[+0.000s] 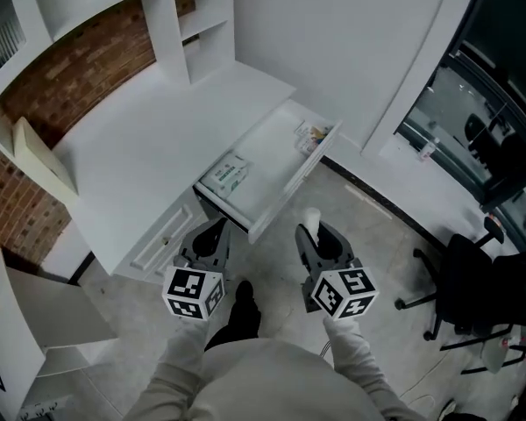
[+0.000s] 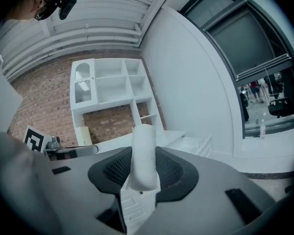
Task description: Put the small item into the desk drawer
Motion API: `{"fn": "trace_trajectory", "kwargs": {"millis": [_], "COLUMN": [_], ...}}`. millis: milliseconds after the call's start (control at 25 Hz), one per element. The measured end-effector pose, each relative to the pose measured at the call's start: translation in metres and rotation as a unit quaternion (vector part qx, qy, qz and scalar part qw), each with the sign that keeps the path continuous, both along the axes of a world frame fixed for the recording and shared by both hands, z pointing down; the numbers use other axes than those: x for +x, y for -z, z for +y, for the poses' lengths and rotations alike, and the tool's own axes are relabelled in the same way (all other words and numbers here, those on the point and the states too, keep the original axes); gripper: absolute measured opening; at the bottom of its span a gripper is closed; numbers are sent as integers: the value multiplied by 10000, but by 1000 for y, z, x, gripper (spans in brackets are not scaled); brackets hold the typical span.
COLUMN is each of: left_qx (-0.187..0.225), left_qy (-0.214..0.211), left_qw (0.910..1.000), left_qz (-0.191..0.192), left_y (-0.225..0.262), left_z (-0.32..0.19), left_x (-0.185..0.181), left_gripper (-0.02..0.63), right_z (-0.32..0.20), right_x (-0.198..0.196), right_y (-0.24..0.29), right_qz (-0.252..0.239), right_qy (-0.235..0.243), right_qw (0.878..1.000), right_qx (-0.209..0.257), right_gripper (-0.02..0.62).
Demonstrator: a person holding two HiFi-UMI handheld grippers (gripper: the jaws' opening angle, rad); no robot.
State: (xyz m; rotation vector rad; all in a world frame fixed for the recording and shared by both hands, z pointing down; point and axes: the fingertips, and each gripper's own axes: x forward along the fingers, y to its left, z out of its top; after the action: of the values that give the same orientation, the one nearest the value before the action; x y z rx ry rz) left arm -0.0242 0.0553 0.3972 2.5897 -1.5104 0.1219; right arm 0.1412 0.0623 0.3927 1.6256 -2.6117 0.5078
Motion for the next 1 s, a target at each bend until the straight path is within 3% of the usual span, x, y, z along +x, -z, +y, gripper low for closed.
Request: {"fn": "trace_trajectory", "kwargs": {"millis": [520, 1000], "left_qx": [-168, -181], "left_qy": [-147, -389], "left_qw": [9997, 9990], "left_qz": [33, 145], "left_y": [-14, -17], "left_z": [-124, -164], "left_x": [-39, -43], "left_gripper": [17, 17], "right_z": [-115, -154], "right_x": [-39, -58], "right_y": [-9, -13], "right_qz": [18, 136], "right_qy": [-165, -243], "right_qw": [9996, 9993], "right_qx": [-220, -239], "right_gripper": [164, 163]}}
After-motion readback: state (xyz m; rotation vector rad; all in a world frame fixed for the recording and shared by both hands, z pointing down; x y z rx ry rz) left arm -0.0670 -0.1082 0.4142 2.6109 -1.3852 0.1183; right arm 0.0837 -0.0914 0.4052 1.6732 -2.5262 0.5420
